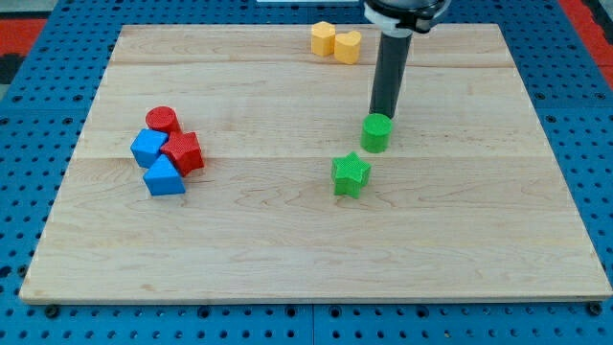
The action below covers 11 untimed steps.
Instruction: Push the green star closure to the group of blocks
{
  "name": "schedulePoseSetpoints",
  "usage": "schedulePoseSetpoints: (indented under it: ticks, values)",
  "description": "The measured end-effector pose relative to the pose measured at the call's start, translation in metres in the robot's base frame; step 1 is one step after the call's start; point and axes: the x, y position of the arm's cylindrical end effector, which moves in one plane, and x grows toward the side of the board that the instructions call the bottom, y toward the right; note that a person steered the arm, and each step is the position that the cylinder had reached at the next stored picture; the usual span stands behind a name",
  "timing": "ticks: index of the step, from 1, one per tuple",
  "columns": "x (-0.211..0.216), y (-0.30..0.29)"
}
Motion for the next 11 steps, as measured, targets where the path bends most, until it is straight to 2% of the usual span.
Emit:
schedulePoseSetpoints:
  ticks: [1,2,3,4,5,7,9,10,11]
  values:
    - [0.055,0.072]
    - [0.112,0.018]
    - [0.113,-0.055]
    - [0.1,-0.091]
    - [0.068,-0.092]
    - [-0.067,-0.14]
    - [-0.03,-0.053]
    - [-0.047,-0.038]
    - [-0.086,-0.037]
